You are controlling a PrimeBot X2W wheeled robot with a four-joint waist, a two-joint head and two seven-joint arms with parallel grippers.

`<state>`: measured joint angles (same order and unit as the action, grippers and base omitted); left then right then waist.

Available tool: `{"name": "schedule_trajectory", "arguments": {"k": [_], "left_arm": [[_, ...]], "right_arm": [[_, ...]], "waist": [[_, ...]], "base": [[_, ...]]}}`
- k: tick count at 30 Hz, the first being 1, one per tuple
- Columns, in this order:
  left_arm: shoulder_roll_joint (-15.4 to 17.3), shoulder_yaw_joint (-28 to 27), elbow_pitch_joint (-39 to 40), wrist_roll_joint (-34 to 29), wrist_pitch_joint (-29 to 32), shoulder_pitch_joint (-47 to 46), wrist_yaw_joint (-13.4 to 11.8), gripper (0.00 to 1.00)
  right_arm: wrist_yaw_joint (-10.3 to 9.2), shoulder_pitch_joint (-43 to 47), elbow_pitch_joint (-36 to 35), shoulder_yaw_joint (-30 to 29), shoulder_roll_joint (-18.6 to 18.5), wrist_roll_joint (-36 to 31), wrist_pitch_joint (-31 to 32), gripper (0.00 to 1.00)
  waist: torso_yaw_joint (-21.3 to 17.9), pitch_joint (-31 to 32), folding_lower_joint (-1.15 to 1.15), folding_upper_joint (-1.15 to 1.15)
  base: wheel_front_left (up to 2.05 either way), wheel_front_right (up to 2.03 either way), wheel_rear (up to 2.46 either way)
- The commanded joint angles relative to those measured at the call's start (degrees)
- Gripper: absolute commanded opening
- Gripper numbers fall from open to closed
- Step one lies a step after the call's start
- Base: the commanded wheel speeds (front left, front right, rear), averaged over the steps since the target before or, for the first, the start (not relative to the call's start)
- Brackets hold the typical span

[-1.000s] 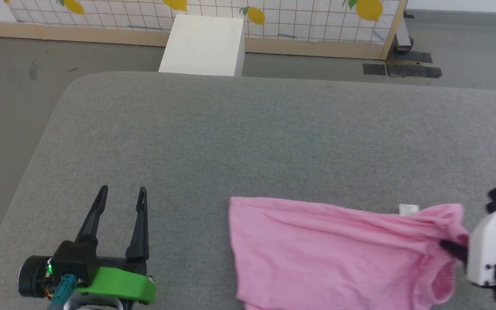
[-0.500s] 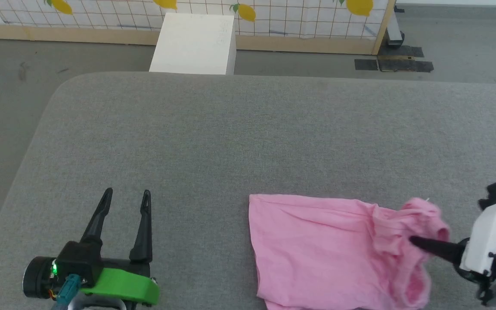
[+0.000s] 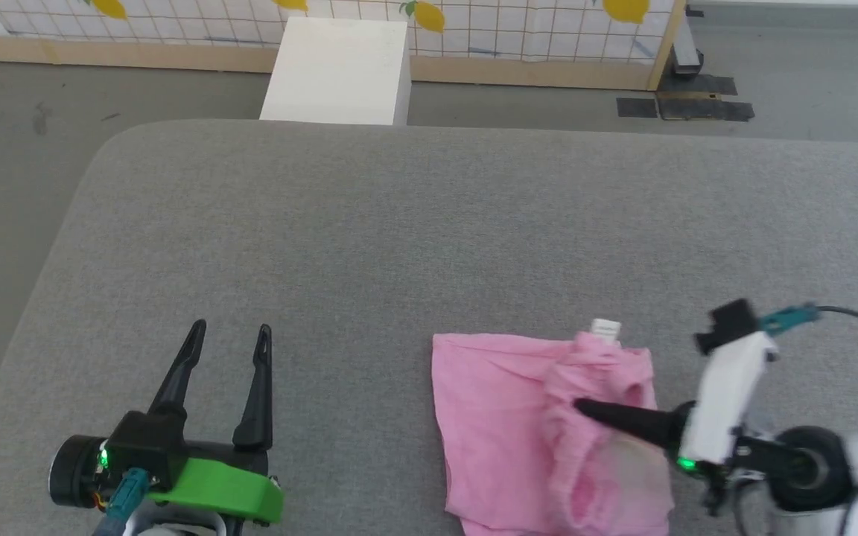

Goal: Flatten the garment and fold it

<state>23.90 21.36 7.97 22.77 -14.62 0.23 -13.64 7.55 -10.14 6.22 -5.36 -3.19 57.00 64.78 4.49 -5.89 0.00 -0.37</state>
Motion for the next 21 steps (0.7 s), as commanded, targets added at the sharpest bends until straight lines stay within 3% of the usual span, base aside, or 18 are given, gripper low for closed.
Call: {"name": "schedule_trajectory", "arguments": {"k": [1, 7, 8, 9, 10, 16, 21], "left_arm": [[-0.24, 0.14, -0.21, 0.09, 0.14, -1.11, 0.34, 1.00], [-0.91, 0.33, -1.31, 0.50, 0.01, -1.99, 0.95, 1.00], [-1.05, 0.34, -1.49, 0.52, -0.03, -2.14, 1.04, 1.00], [-1.18, 0.37, -1.59, 0.49, -0.05, -2.28, 1.10, 1.00], [-1.34, 0.40, -1.74, 0.45, -0.09, -2.43, 1.17, 1.00], [-2.02, 0.31, -2.37, 0.27, -0.23, -2.74, 1.45, 1.00], [-2.21, 0.14, -2.62, 0.03, -0.29, -2.80, 1.68, 1.00]], "right_arm": [[-0.06, -1.32, 1.18, 2.03, 0.29, -0.32, -1.83, 0.00], [-0.06, -4.18, 7.00, 10.49, 0.30, -2.21, -11.25, 0.00], [-0.06, -4.84, 8.19, 11.69, 0.30, -2.86, -13.04, 0.07], [-0.06, -5.37, 9.15, 12.58, 0.30, -3.31, -14.47, 0.45], [-0.06, -5.89, 10.33, 13.84, 0.30, -3.40, -15.89, 1.00], [-0.06, -8.50, 14.08, 20.01, 0.31, -4.40, -22.90, 1.00], [-0.06, -10.13, 12.57, 26.39, 0.31, -5.76, -27.30, 1.00]], "waist": [[0.49, -0.18, 0.00, 0.37], [1.46, -1.19, 0.00, 0.37], [1.54, -1.41, 0.00, 0.37], [1.63, -1.57, 0.00, 0.37], [1.71, -1.70, 0.00, 0.37], [1.59, -2.08, 0.00, 0.37], [1.15, -2.02, 0.00, 0.37]], "base": [[0.00, 0.00, 0.00], [0.00, 0.00, 0.00], [0.00, 0.00, 0.00], [0.00, 0.00, 0.00], [0.00, 0.00, 0.00], [0.00, 0.00, 0.00], [0.00, 0.00, 0.00]]}}
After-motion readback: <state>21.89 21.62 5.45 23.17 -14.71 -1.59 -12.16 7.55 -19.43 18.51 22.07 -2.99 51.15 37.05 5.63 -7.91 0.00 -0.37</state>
